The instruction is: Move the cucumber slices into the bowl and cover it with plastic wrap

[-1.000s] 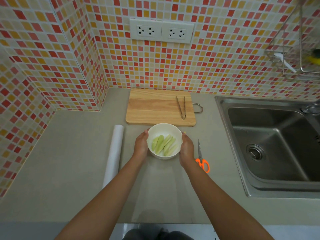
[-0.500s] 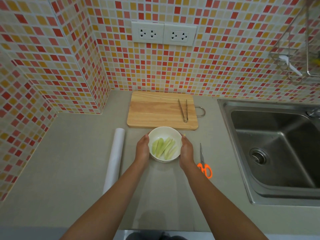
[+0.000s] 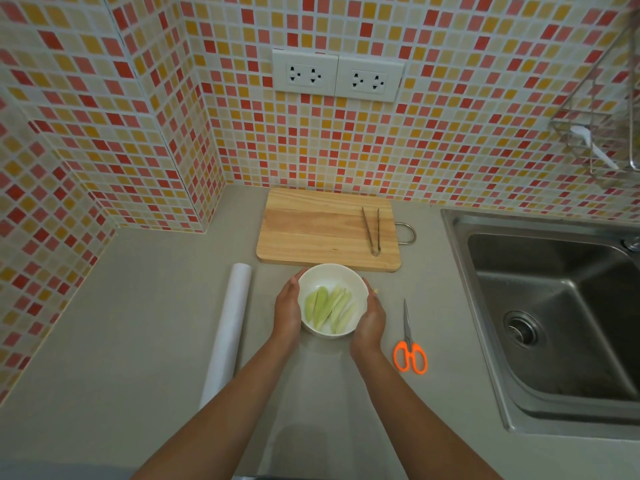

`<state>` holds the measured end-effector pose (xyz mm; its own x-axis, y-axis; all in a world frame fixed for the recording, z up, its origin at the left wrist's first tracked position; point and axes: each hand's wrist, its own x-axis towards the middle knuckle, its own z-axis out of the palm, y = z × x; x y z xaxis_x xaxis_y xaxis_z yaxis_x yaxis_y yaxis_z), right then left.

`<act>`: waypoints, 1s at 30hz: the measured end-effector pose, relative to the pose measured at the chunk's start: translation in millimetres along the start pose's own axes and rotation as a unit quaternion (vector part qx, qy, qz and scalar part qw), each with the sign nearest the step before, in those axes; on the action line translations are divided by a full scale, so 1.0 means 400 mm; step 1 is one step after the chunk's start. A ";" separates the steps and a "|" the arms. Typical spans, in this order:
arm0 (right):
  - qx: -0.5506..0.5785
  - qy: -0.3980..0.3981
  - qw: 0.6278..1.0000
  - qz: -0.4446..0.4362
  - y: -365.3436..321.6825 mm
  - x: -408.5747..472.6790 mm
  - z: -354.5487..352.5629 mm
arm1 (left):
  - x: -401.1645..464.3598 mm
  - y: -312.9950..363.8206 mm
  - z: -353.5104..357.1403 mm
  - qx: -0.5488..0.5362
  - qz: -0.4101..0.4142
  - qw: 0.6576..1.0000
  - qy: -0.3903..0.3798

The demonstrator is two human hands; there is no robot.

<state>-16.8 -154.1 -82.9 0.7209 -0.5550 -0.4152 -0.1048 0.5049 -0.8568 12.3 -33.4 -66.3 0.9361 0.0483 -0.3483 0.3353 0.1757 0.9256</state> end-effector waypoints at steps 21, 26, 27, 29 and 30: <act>-0.093 -0.042 0.995 -0.012 0.009 0.027 -0.020 | -0.020 -0.021 -0.002 -0.033 0.020 0.999 0.010; -0.114 -0.058 0.992 -0.009 -0.004 0.026 -0.028 | -0.029 -0.017 -0.003 -0.030 0.024 0.999 0.009; -0.124 -0.065 0.990 -0.009 -0.008 0.029 -0.032 | -0.029 -0.015 -0.006 -0.025 0.026 0.999 0.003; -0.143 -0.084 0.986 -0.010 -0.032 0.026 -0.032 | -0.022 -0.011 -0.018 -0.012 0.030 0.999 -0.012; -0.164 -0.094 0.982 -0.003 -0.046 0.027 -0.031 | -0.019 0.001 -0.023 0.009 0.024 1.000 -0.014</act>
